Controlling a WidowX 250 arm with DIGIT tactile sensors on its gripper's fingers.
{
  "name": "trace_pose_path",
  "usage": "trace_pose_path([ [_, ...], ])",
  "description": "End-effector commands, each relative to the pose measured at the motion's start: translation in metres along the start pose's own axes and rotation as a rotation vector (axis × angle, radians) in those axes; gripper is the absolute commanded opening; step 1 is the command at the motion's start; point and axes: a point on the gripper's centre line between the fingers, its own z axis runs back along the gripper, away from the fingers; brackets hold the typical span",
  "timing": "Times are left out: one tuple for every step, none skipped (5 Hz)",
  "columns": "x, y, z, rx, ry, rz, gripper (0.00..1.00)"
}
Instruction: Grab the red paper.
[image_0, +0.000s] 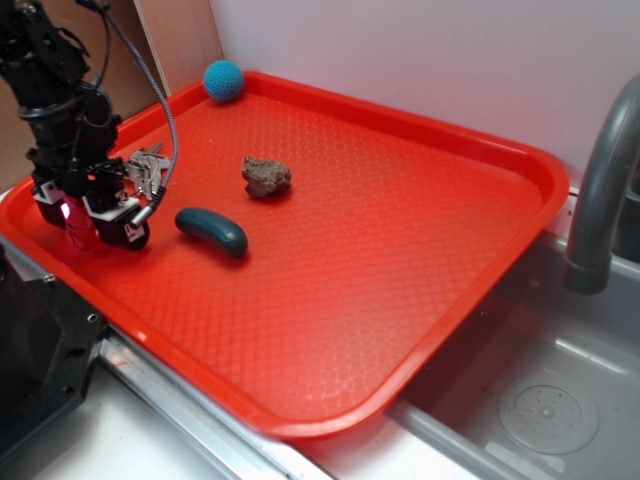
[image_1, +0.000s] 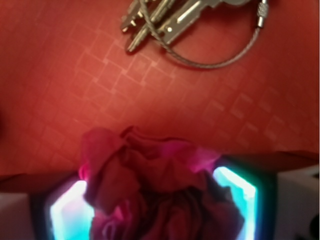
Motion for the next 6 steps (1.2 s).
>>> trace_pose_path([
  [-0.002, -0.018, 0.039, 0.040, 0.037, -0.036, 0.00],
  [0.002, -0.036, 0.081, 0.036, -0.025, -0.069, 0.00],
  [0.013, -0.060, 0.131, 0.016, -0.109, -0.125, 0.00],
  [0.027, -0.083, 0.173, -0.002, -0.138, -0.173, 0.00],
  [0.048, -0.102, 0.201, -0.005, -0.188, -0.204, 0.00],
  [0.055, -0.103, 0.206, -0.017, -0.196, -0.198, 0.00],
])
